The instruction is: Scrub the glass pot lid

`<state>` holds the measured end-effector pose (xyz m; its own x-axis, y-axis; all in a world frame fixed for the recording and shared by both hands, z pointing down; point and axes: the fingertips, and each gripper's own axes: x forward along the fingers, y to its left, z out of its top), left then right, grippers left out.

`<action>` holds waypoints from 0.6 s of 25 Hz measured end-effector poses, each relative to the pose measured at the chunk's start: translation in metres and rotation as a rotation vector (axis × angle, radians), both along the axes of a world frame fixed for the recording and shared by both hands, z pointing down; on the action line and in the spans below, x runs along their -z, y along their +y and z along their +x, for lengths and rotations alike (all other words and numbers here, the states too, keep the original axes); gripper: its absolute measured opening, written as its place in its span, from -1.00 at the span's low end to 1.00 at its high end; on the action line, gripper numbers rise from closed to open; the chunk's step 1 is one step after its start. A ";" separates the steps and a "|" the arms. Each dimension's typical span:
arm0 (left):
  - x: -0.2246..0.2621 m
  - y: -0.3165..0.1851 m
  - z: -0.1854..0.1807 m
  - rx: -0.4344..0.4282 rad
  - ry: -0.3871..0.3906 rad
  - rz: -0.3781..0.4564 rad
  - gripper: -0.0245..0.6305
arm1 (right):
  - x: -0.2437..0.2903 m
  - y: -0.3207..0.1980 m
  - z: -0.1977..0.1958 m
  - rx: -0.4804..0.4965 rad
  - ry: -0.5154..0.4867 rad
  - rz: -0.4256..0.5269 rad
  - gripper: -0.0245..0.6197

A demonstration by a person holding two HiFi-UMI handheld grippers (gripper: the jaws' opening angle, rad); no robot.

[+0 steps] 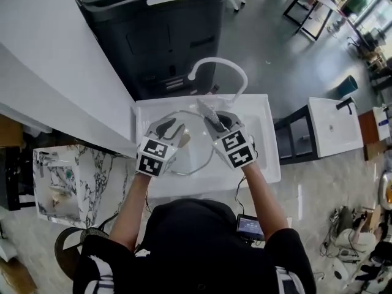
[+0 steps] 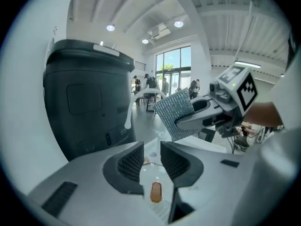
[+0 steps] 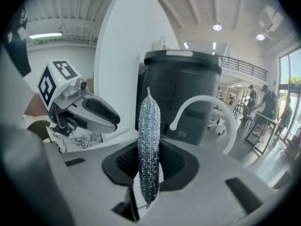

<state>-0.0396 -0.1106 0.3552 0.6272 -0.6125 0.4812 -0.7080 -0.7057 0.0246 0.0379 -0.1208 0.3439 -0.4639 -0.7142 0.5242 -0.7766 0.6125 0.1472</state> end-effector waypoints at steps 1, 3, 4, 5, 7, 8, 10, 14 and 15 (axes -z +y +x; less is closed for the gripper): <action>0.013 -0.001 -0.001 0.008 0.007 0.029 -0.64 | 0.014 -0.002 0.000 -0.015 -0.029 0.025 -0.70; 0.038 -0.002 -0.003 0.020 0.015 0.103 -0.71 | 0.040 -0.003 0.000 -0.045 -0.085 0.074 -0.70; 0.052 -0.004 -0.004 0.026 0.019 0.144 -0.75 | 0.052 -0.003 0.001 -0.060 -0.111 0.097 -0.70; 0.066 -0.005 -0.004 0.030 0.024 0.182 -0.78 | 0.064 -0.003 0.001 -0.072 -0.133 0.120 -0.70; 0.094 -0.005 -0.002 0.028 0.037 0.249 -0.81 | 0.087 -0.002 0.001 -0.083 -0.172 0.163 -0.70; 0.107 -0.005 -0.001 0.023 0.045 0.281 -0.82 | 0.098 -0.002 0.000 -0.082 -0.188 0.185 -0.70; 0.134 -0.004 0.000 0.011 0.071 0.338 -0.84 | 0.121 -0.001 -0.003 -0.077 -0.210 0.233 -0.70; 0.169 -0.001 -0.001 0.008 0.112 0.395 -0.88 | 0.156 0.001 -0.002 -0.082 -0.226 0.313 -0.70; 0.175 -0.001 -0.002 0.008 0.112 0.405 -0.88 | 0.163 0.001 -0.002 -0.082 -0.229 0.328 -0.70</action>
<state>-0.0411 -0.1115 0.1801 0.6563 -0.7433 0.1294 -0.7223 -0.6685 -0.1769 0.0361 -0.1195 0.1814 -0.4765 -0.8659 0.1520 -0.8565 0.4963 0.1420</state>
